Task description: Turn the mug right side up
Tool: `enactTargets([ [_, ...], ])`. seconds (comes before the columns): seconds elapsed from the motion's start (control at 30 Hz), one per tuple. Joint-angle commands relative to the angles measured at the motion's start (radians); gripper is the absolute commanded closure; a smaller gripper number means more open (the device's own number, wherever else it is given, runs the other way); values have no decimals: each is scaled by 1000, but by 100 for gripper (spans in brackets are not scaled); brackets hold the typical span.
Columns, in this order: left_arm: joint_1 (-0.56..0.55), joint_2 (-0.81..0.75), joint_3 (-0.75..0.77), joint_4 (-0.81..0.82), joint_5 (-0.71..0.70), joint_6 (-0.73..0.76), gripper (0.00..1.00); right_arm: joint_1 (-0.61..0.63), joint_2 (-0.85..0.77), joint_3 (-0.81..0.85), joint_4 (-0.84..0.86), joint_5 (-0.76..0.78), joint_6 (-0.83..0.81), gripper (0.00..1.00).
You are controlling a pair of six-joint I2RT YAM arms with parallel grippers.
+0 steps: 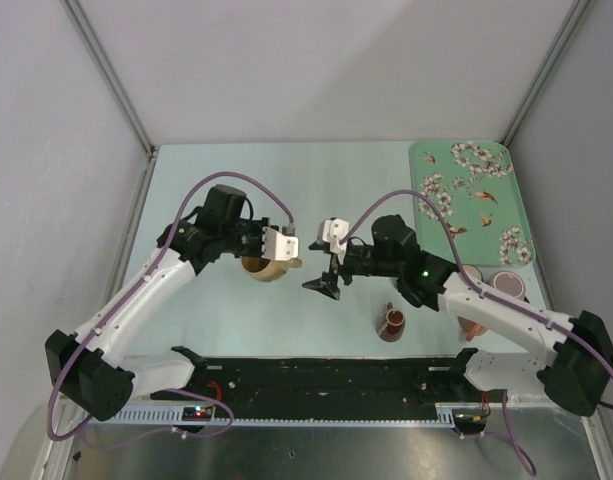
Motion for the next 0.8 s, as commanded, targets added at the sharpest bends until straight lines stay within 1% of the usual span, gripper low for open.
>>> enactTargets([
  [0.0, -4, -22, 53, 34, 8, -31, 100, 4, 85, 92, 101, -19, -52, 15],
  [0.1, -9, -16, 67, 34, 16, -32, 100, -6, 127, 98, 150, -34, -21, 19],
  [0.17, -13, -14, 67, 34, 18, -30, 100, -11, 152, 106, 198, -33, 15, 25],
  [0.27, -21, -12, 67, 34, 21, -35, 100, -16, 207, 148, 204, -50, 39, 31],
  [0.5, -24, 6, 96, 36, 19, -42, 100, -30, 272, 185, 144, -148, 43, 34],
  [0.7, -24, 18, 116, 35, 27, -53, 100, -29, 309, 206, 117, -143, 44, 47],
  [0.77, -25, 18, 115, 34, 27, -46, 100, -27, 319, 215, 117, -120, 53, 58],
])
